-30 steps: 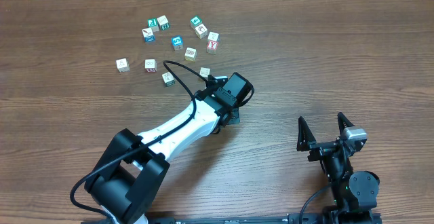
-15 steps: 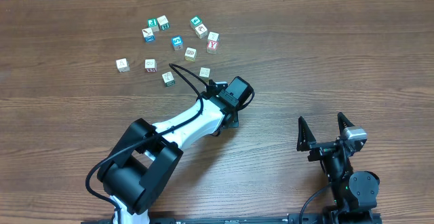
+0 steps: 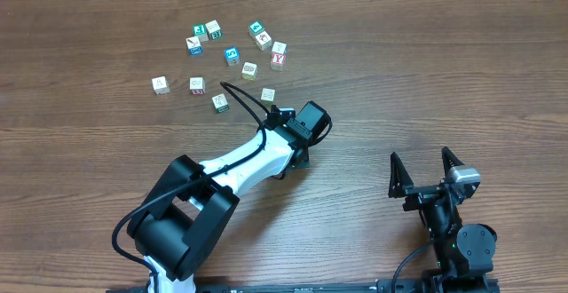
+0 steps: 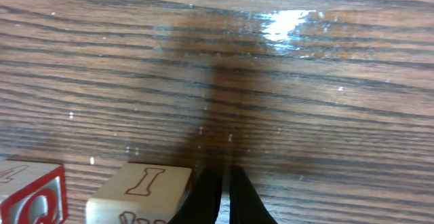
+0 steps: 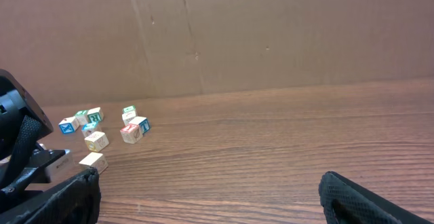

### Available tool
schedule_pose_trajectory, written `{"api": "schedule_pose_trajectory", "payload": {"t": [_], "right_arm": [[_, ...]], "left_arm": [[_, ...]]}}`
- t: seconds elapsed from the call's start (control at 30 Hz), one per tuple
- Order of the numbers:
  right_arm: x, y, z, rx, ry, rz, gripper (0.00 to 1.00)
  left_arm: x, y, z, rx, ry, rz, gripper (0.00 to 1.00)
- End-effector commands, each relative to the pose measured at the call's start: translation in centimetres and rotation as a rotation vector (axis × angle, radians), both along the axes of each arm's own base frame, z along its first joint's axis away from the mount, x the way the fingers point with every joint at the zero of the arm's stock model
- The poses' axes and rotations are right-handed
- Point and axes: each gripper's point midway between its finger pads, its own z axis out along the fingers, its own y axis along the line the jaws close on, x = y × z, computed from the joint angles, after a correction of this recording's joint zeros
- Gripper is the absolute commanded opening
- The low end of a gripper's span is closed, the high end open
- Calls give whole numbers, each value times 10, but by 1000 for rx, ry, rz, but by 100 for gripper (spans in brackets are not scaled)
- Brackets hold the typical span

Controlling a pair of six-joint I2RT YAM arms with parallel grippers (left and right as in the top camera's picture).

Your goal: Form a horizontal line

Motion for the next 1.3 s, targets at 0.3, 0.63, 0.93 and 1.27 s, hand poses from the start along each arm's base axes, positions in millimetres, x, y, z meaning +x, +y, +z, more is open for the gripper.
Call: {"api": "schedule_pose_trajectory", "payload": {"t": [0.3,0.63,0.93,1.27], "right_arm": [[0,-2,-2,-3,-2,-9,100],[0,-2,-2,-3,-2,-9,100],[0,-2,-2,-3,-3,-9,100],[0,-2,-2,-3,-2,-9,100]], "left_arm": [[-6,8,-8,53,23,-7,4],[-7,23,-8,78,49,20,4],[-8,31,-8,113,52,26,4],[-9,37,-7,144,53,30,4]]}}
